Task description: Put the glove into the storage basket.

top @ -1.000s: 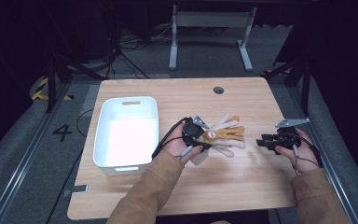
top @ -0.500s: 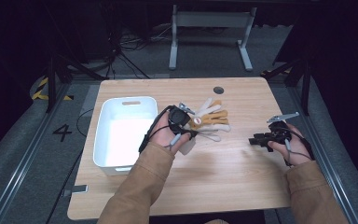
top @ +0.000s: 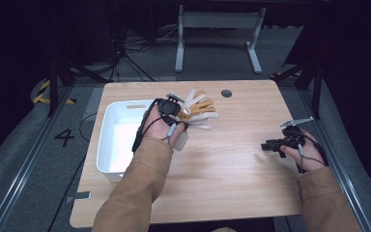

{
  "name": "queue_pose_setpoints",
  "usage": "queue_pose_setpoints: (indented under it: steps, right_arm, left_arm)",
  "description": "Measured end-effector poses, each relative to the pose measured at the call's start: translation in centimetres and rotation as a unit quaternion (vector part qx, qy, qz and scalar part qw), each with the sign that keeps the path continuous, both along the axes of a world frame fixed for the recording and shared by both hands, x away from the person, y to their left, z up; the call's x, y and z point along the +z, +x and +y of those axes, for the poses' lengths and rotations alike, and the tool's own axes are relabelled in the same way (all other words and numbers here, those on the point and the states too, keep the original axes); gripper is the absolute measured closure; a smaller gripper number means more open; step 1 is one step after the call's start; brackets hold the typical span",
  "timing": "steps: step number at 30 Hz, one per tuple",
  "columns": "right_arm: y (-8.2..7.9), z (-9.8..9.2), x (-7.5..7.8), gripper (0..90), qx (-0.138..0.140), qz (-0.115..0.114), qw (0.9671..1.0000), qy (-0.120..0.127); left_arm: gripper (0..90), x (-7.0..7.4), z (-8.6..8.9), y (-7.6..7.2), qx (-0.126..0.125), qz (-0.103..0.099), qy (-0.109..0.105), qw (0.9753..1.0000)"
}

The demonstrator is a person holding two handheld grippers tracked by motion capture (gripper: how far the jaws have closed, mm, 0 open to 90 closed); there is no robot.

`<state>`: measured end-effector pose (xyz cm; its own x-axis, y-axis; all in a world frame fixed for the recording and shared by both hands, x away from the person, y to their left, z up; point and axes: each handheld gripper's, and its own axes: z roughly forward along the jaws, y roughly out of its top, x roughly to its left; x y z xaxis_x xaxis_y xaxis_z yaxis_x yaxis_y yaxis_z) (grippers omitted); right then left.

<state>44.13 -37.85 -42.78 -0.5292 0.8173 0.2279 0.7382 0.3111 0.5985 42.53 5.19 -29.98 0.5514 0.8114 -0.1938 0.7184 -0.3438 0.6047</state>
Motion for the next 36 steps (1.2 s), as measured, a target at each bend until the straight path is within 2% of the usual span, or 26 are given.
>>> queue_pose_setpoints:
  steps: [4, 9, 16, 20, 24, 26, 27, 30, 36]
  right_arm:
    - [-0.1, 0.0, -0.1, 58.5, -0.001, 0.003, 1.0, -0.001]
    - [-0.3, 0.1, 0.2, 58.4, 0.0, -0.001, 1.0, 0.0]
    - [-0.3, -0.2, 0.1, 58.6, -0.005, 0.005, 1.0, 0.004]
    - [-0.3, -0.2, 0.1, 58.6, -0.006, 0.007, 0.9999, 0.004]
    - [-0.3, -0.1, 0.0, 58.5, -0.006, 0.009, 0.9999, 0.002]
    - [-0.3, -0.1, 0.0, 58.4, -0.006, 0.01, 0.9999, 0.001]
    - [-0.4, 0.0, 0.0, 58.4, -0.004, 0.009, 1.0, 0.0]
    - [-0.4, 0.0, 0.0, 58.3, -0.003, 0.008, 1.0, 0.002]
    - [-0.4, 0.2, 0.0, 57.9, -0.004, 0.01, 0.9999, 0.0]
  left_arm:
    - [72.0, 0.5, 0.6, 0.5, 0.027, 0.016, -0.001, 0.9995]
    - [72.0, 1.5, 1.1, 1.3, 0.055, 0.023, 0.001, 0.9982]
    - [72.0, 2.2, 1.8, 2.1, 0.078, 0.038, -0.005, 0.9962]
    - [72.0, 2.3, 2.4, 2.6, 0.096, 0.047, -0.007, 0.9942]
    - [72.2, 2.2, 3.0, 2.9, 0.118, 0.06, -0.015, 0.991]
    - [72.3, 2.3, 3.4, 3.1, 0.134, 0.067, -0.02, 0.9885]
    - [72.3, 2.3, 3.8, 3.2, 0.148, 0.074, -0.022, 0.986]
    - [72.2, 2.3, 4.1, 3.3, 0.153, 0.078, -0.022, 0.985]
    - [72.2, 1.6, 5.1, 3.6, 0.185, 0.089, -0.029, 0.9783]
